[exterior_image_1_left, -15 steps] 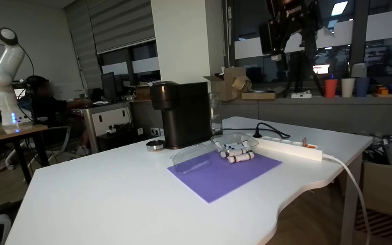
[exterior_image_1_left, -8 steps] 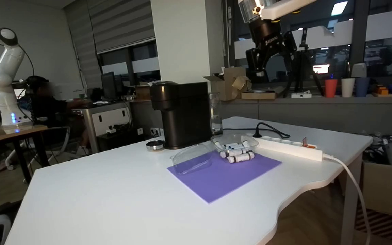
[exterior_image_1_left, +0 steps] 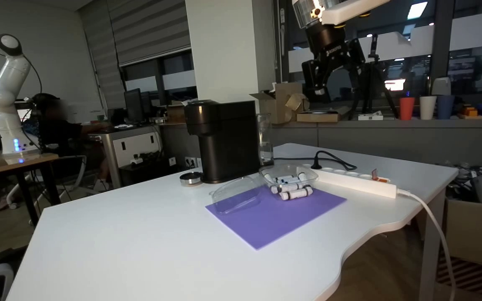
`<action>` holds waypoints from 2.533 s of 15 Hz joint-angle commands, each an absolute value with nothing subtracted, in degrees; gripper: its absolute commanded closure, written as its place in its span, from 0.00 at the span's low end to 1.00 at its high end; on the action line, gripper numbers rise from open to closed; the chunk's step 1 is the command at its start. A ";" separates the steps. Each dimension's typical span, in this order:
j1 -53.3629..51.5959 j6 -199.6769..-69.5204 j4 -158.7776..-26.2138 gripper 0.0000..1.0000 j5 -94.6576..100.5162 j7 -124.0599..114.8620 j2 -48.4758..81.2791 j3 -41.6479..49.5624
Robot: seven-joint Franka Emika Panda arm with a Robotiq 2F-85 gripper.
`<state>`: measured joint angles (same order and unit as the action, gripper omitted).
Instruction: Pick up the bottle from the bowl and put it on the table
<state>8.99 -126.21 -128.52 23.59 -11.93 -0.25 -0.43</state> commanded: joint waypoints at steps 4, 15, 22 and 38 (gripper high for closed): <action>7.22 -126.02 -128.44 0.00 23.53 -11.87 -0.28 1.35; 8.97 -151.09 -112.04 0.00 22.86 -8.90 19.42 9.28; 6.03 -147.95 -94.32 0.00 13.13 -2.08 38.07 6.73; 0.49 -126.25 -74.37 0.00 11.29 -3.72 54.27 7.01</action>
